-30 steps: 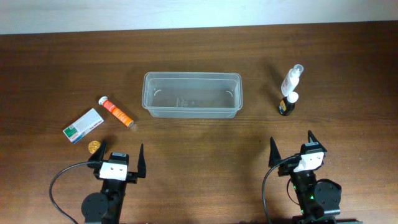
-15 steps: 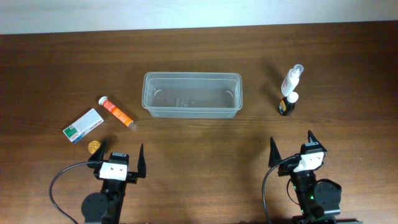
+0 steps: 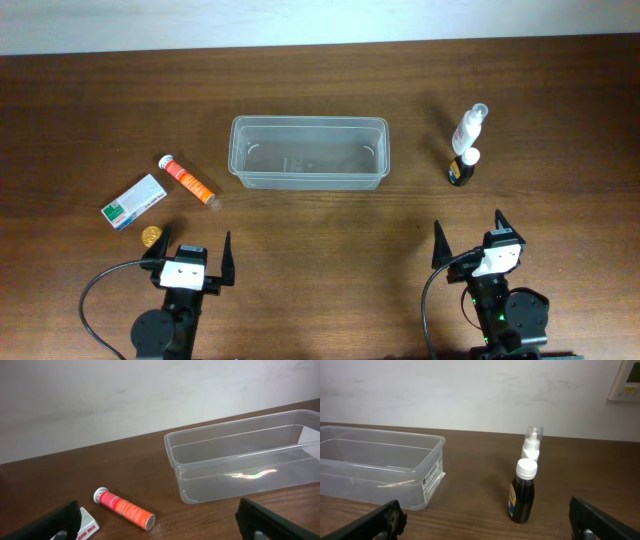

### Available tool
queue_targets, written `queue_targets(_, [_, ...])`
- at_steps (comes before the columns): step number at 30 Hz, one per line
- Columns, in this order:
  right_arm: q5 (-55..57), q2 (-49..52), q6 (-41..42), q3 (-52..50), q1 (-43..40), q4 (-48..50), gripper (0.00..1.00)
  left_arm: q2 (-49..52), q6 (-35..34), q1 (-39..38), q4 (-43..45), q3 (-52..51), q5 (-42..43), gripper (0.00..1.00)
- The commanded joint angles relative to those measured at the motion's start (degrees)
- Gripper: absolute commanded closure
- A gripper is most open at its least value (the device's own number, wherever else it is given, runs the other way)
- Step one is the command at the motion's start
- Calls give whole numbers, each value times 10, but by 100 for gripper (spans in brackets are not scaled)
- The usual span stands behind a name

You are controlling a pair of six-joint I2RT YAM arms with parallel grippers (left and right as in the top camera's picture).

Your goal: Pack container

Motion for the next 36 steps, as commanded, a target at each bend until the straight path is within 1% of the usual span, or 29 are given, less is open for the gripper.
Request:
queue_targets(1, [9,-5,1,-3,-3,-4,2,-5,-5,3,0,-4,2,1])
queue_targets(28, [9,-5,1,-3,-3,-4,2,-5,-5,3,0,-4,2,1])
queue_targets(32, [45,-5,1,-3,-3,-2,2,-5,-5,3,0,-4,2,1])
queue_targets(36, [43,-5,4,-3,-2,-7,2,-5,-5,3,0,-4,2,1])
